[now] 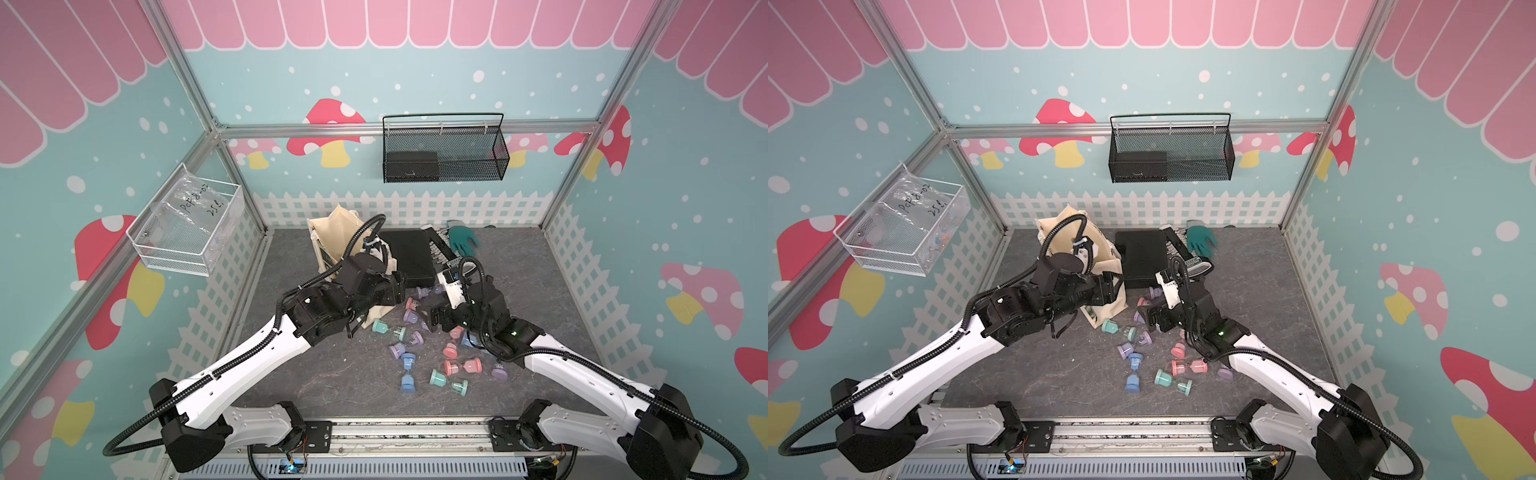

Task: Put the hourglass into the canvas bag
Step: Place the hourglass in the canvas bag, then pick up the hourglass from the center of the board.

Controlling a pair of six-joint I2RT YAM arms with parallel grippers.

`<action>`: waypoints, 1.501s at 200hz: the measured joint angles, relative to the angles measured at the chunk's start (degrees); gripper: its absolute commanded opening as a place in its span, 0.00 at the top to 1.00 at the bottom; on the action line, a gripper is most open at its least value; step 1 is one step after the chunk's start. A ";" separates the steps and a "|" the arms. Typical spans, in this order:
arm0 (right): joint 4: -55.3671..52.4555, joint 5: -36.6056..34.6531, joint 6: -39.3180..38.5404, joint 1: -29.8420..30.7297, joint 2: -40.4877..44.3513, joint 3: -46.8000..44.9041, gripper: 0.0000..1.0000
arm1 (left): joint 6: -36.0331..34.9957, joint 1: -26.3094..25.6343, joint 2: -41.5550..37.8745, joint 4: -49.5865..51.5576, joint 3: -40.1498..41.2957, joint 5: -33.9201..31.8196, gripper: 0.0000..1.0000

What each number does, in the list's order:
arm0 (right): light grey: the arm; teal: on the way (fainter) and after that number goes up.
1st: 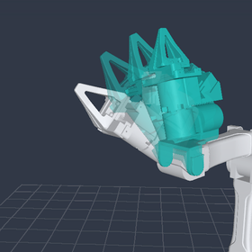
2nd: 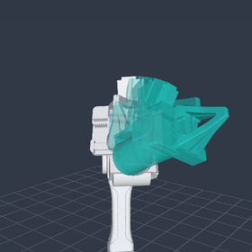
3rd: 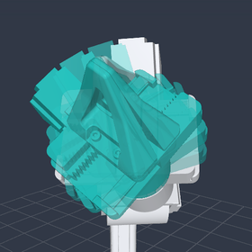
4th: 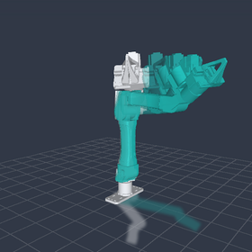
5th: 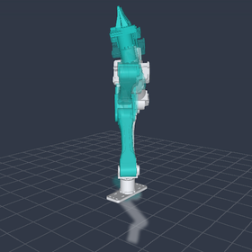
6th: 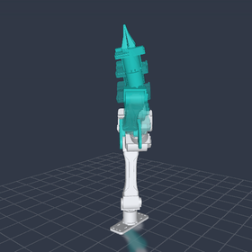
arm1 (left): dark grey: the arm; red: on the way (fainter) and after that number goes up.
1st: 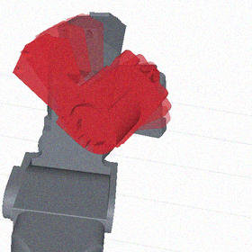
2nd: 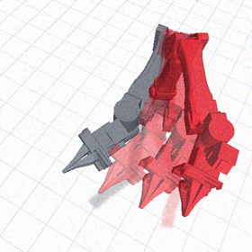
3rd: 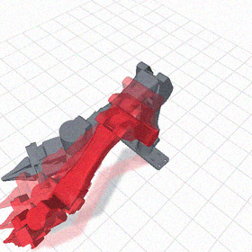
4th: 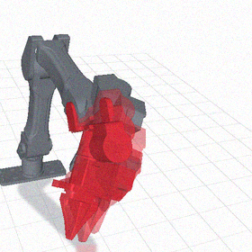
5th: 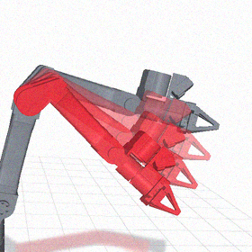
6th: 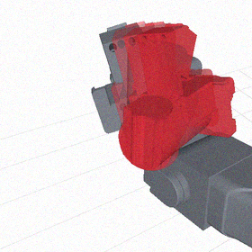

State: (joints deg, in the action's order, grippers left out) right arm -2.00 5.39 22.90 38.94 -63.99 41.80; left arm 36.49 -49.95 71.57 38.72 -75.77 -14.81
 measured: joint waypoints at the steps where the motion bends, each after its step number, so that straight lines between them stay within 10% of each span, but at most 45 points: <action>1: -0.09 0.00 0.04 0.00 0.02 -0.07 0.01 | 0.04 -0.07 0.00 -0.02 0.13 0.00 0.27; 300: -11.63 -0.33 8.90 -0.28 13.40 -15.98 0.00 | 23.58 -11.76 28.57 -0.70 13.99 8.94 0.45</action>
State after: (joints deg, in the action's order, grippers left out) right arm -13.63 5.06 31.79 38.65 -50.59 25.82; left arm 60.07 -61.71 100.14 38.02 -61.78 -5.87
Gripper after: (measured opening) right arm 0.996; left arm 0.561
